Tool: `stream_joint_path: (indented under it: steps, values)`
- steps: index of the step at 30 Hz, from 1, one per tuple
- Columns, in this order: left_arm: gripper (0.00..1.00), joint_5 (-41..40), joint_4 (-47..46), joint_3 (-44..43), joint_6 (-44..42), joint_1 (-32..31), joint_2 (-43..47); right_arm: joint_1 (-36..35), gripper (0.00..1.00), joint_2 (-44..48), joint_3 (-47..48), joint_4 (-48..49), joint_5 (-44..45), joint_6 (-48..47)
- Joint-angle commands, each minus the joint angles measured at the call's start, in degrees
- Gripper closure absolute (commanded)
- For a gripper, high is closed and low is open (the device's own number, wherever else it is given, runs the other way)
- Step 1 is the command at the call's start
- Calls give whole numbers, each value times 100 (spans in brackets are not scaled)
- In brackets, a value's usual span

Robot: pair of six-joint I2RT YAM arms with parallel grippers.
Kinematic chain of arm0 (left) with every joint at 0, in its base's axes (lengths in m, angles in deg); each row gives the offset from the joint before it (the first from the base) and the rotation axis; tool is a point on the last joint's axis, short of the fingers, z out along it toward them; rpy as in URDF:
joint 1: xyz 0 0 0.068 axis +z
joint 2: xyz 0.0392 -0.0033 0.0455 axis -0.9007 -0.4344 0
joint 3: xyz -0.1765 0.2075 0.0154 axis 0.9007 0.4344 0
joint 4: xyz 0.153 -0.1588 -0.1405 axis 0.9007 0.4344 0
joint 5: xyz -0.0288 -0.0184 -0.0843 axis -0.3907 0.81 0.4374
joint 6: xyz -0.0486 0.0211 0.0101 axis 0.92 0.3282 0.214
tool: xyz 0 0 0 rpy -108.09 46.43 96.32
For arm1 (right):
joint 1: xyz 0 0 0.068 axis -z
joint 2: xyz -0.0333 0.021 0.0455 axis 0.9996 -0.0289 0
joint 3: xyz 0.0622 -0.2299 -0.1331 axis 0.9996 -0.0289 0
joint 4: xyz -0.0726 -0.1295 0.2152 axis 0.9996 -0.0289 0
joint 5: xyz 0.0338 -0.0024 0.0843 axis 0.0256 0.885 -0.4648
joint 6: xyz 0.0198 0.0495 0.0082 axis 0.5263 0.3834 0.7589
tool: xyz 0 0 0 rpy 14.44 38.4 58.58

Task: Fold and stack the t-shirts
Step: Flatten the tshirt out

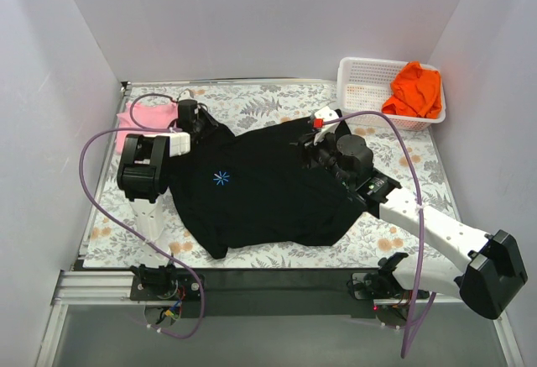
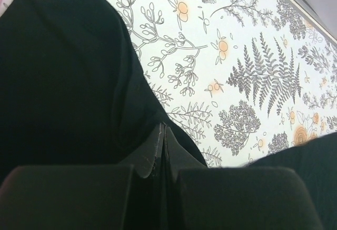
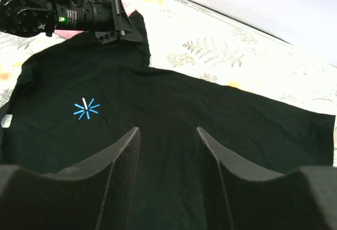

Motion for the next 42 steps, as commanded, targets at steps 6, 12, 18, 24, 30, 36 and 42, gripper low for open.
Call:
stream_joint_path:
  steps: [6, 12, 18, 24, 30, 36, 42]
  values:
    - [100, 5, 55, -610, -335, -55, 162, -6, 58, 167, -25, 163, 95, -64]
    - [100, 461, 327, -1260, -450, -55, -225, -6, 58, 140, -34, 154, 60, -38]
    - [53, -99, 276, -111, -398, -90, 703, -6, 55, 167, -60, 137, 113, -38]
    - [17, -565, 609, 119, -529, -90, 829, -6, 53, 17, -16, 154, -185, 67]
    - [21, -443, 452, 110, -512, -82, 662, -15, 53, 166, -113, 136, -177, 112]
    - [42, -145, 452, -57, -459, -90, 591, -15, 53, 237, -148, 145, -151, 138]
    - [63, 58, 460, -92, -433, -91, 547, -15, 53, 123, -131, 145, -213, 156]
